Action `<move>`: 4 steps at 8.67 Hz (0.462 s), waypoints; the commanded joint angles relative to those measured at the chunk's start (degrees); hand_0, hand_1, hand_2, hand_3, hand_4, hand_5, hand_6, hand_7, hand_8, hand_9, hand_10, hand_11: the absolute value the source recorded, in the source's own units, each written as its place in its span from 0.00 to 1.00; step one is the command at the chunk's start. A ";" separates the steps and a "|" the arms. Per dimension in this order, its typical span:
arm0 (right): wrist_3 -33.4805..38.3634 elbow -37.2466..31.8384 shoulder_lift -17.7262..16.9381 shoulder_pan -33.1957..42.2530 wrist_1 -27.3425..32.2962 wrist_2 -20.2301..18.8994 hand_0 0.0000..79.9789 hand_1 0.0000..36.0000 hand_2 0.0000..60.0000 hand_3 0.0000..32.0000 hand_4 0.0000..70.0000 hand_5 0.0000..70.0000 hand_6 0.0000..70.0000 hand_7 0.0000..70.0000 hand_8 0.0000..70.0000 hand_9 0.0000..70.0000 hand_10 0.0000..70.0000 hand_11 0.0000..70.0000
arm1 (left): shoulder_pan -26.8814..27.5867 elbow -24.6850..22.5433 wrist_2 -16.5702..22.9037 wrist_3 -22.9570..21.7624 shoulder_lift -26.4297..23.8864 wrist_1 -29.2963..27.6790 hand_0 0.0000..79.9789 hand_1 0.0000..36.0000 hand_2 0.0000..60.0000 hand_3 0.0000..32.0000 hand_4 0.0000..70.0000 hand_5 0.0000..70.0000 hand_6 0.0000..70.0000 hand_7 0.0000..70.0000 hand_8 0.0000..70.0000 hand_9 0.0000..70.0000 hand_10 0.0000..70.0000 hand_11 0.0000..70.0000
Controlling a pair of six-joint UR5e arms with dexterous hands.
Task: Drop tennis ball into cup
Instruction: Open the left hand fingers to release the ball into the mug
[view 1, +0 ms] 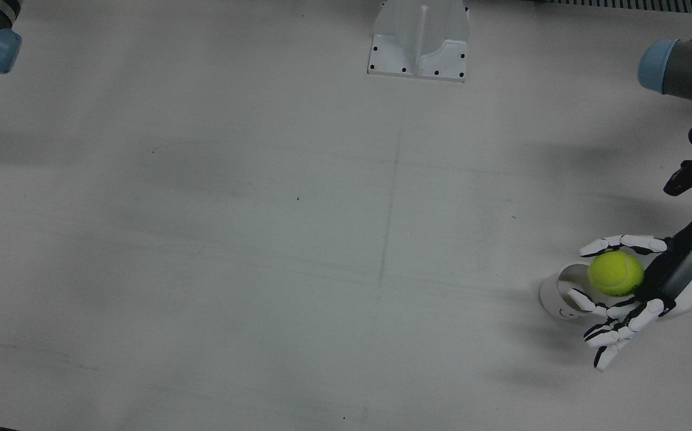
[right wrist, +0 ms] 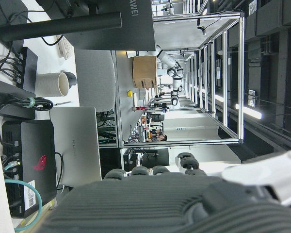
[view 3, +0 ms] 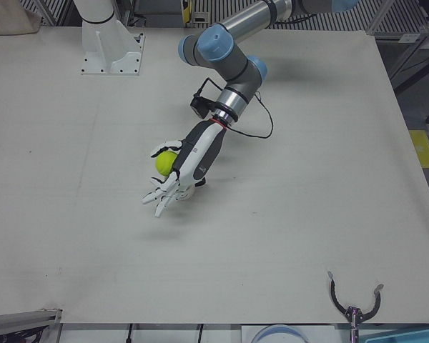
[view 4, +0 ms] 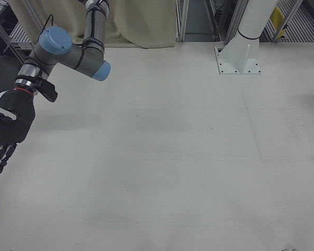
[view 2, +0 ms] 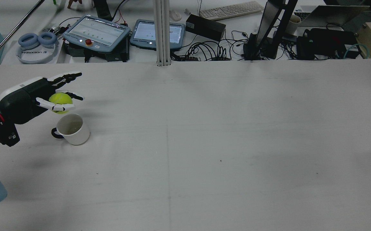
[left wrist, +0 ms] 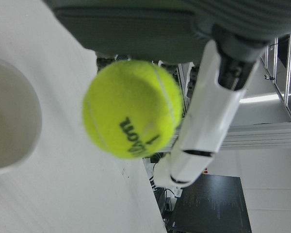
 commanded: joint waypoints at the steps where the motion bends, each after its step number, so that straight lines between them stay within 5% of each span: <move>1: 0.00 -0.03 0.02 0.00 0.00 0.00 0.00 0.00 0.00 0.00 0.00 0.00 0.00 0.00 0.00 0.00 0.00 0.00 | -0.21 0.03 0.11 0.03 0.17 -0.68 1.00 1.00 1.00 0.00 0.15 0.20 0.05 0.00 0.02 0.04 0.06 0.15; 4: 0.00 -0.03 0.02 0.00 0.00 0.00 0.00 0.00 0.00 0.00 0.00 0.00 0.00 0.00 0.00 0.00 0.00 0.00 | -0.39 -0.67 0.55 -0.15 0.09 -0.86 1.00 1.00 1.00 0.00 0.18 0.20 0.05 0.00 0.01 0.03 0.06 0.15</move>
